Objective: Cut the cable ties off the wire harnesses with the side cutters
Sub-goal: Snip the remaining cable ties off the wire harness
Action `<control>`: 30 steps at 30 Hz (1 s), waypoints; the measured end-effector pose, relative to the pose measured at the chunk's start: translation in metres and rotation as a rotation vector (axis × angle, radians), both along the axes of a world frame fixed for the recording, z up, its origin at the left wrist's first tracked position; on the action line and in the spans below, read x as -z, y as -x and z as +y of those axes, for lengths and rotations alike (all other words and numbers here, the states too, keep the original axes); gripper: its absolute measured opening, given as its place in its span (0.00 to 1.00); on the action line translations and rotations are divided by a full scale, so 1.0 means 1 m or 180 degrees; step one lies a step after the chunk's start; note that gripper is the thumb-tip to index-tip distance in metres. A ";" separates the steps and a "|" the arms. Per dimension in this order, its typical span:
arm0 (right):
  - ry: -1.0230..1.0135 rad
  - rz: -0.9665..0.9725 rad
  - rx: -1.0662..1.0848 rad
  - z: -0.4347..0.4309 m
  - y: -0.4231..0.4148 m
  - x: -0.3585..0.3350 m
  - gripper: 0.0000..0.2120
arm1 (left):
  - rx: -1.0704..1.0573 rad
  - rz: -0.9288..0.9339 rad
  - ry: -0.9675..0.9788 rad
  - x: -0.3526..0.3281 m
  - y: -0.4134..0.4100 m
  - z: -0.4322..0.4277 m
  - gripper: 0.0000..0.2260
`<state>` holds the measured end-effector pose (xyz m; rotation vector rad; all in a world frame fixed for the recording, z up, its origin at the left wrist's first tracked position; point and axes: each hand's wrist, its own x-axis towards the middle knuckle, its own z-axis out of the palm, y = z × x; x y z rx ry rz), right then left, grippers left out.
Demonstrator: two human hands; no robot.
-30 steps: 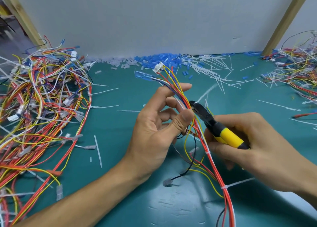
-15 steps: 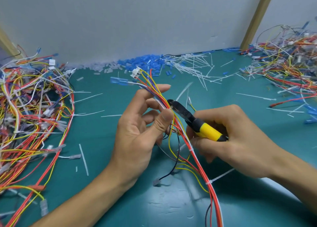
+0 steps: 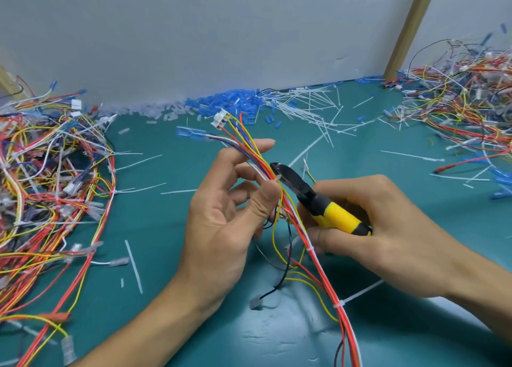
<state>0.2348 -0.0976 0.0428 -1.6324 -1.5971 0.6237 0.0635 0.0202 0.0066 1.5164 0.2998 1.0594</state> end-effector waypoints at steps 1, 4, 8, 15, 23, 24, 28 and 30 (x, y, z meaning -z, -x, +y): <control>0.0022 -0.0029 -0.0003 0.000 0.000 0.000 0.08 | -0.0001 0.0003 -0.0017 0.001 0.000 0.000 0.16; 0.0154 0.0107 -0.0043 -0.001 0.000 -0.001 0.03 | 0.0019 0.0000 -0.0063 0.003 0.000 0.000 0.17; 0.0242 -0.0040 -0.0040 0.000 -0.002 -0.002 0.02 | 0.0043 -0.0041 -0.0068 0.004 -0.001 0.000 0.16; 0.0232 -0.0142 -0.0148 0.002 0.000 0.005 0.08 | -0.0008 0.0023 -0.0059 0.006 -0.001 0.002 0.16; 0.0476 -0.0038 -0.0187 -0.001 0.004 0.006 0.17 | 0.0004 0.0068 0.0087 0.004 -0.002 0.002 0.17; 0.0522 0.0060 -0.0166 -0.002 0.004 0.004 0.18 | 0.0012 0.0075 0.0096 0.005 -0.002 0.001 0.17; 0.0529 0.0039 -0.0063 -0.006 0.006 0.001 0.22 | 0.0024 0.0094 0.0094 0.004 -0.002 0.000 0.17; 0.0493 0.0006 -0.0020 -0.005 0.007 0.002 0.22 | 0.0013 0.0099 0.0101 0.003 -0.002 0.000 0.17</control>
